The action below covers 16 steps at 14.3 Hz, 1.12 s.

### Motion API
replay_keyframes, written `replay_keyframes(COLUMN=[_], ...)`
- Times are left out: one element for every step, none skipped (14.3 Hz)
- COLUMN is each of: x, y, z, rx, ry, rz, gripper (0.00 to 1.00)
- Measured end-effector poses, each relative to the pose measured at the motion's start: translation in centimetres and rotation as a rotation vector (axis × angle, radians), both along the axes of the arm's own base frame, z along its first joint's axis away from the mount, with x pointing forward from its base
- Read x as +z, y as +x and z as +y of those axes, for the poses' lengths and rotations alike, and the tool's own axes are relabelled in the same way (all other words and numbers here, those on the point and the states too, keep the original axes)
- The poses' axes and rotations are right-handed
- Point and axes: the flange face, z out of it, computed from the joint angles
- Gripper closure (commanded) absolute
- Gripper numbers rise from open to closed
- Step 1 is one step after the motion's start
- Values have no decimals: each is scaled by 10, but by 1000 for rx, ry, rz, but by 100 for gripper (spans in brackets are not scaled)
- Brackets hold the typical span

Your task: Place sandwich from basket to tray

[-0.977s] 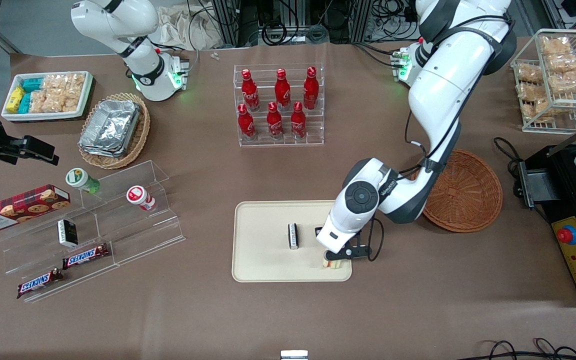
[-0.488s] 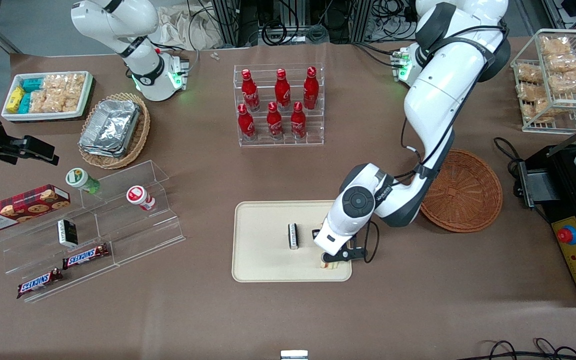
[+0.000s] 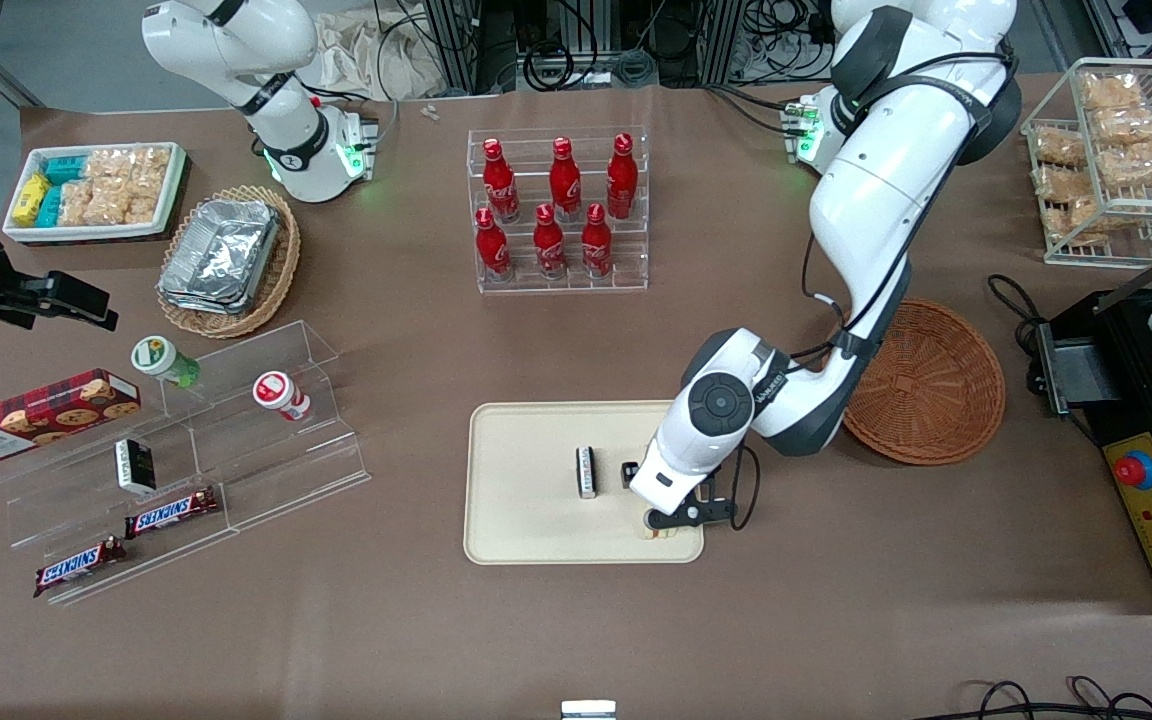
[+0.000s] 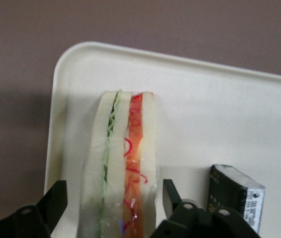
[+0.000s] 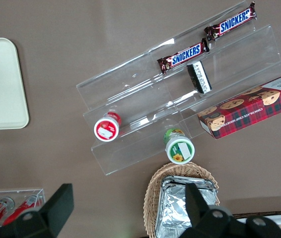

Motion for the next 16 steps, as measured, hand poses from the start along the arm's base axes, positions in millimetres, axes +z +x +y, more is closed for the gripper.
replay_keyframes(x=[12, 29, 52, 78, 107, 135, 161, 180, 194, 201, 206, 208, 209, 211, 216, 225], y=[3, 4, 5, 5, 5, 5, 2, -4, -11, -17, -23, -26, -31, -36, -44, -52], z=[2, 5, 7, 12, 21, 35, 48, 58, 68, 80, 97, 118, 143, 170, 195, 218], rx=[3, 5, 6, 10, 20, 37, 53, 66, 80, 94, 90, 68, 49, 38, 24, 9], ry=[9, 25, 43, 63, 91, 126, 163, 188, 198, 195, 188, 174, 158, 149, 150, 155], rz=[0, 4, 6, 1, -5, -6, 4, 11, 17, 27, 30, 20, 8, 5, 3, -1], gripper=[0, 0, 0, 0, 0, 0, 0, 0, 0, 0, 0, 0, 0, 0, 0, 0])
